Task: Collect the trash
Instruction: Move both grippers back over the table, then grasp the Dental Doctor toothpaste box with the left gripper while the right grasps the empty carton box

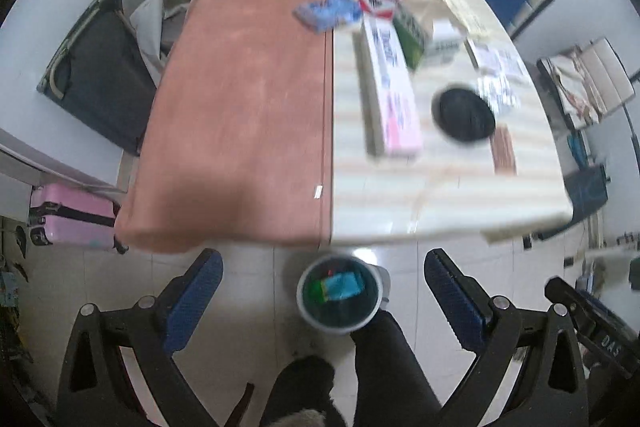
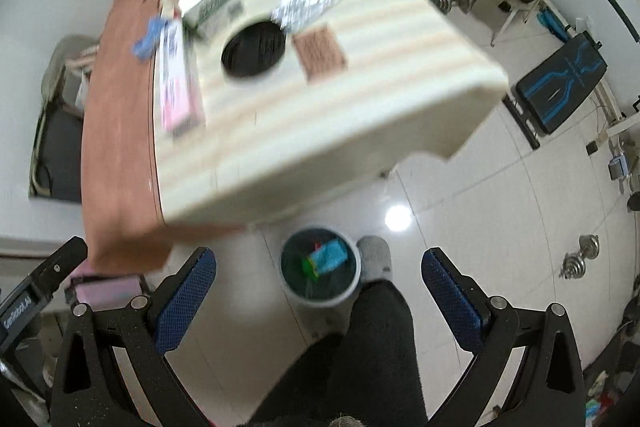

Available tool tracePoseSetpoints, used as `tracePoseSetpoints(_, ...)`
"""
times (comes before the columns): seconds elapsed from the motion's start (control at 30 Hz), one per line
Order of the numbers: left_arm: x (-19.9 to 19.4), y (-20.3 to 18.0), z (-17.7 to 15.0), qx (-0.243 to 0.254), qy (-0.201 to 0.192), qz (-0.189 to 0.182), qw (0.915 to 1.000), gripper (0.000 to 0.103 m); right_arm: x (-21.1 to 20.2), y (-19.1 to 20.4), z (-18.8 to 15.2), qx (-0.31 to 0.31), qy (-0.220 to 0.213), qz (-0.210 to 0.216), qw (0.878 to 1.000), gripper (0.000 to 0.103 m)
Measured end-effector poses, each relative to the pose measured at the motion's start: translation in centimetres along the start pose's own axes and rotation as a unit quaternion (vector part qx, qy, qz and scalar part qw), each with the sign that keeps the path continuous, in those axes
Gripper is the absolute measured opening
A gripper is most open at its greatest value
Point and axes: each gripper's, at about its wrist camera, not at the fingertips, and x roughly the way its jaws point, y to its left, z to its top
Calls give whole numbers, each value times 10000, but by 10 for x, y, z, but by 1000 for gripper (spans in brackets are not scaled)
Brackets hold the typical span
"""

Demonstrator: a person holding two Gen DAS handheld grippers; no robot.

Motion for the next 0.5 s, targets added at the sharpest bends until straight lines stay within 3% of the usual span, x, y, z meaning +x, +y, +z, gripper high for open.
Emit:
tracePoseSetpoints(0.2,37,-26,76,-240,321,-65,9992,102,40,-11,97,-57,107,-196,9997,103)
tracePoseSetpoints(0.4,109,-57,135,-297,855,97,9958,99,92,-15,193,-362,385,-385,9979,103)
tracePoseSetpoints(0.47,137,-60,148,-350,1029,163,9939,82,105,-7,217,-498,477,-366,9970,103)
tracePoseSetpoints(0.5,146,-58,151,-405,1121,197,9927,64,110,-2,226,-577,509,-338,9965,103)
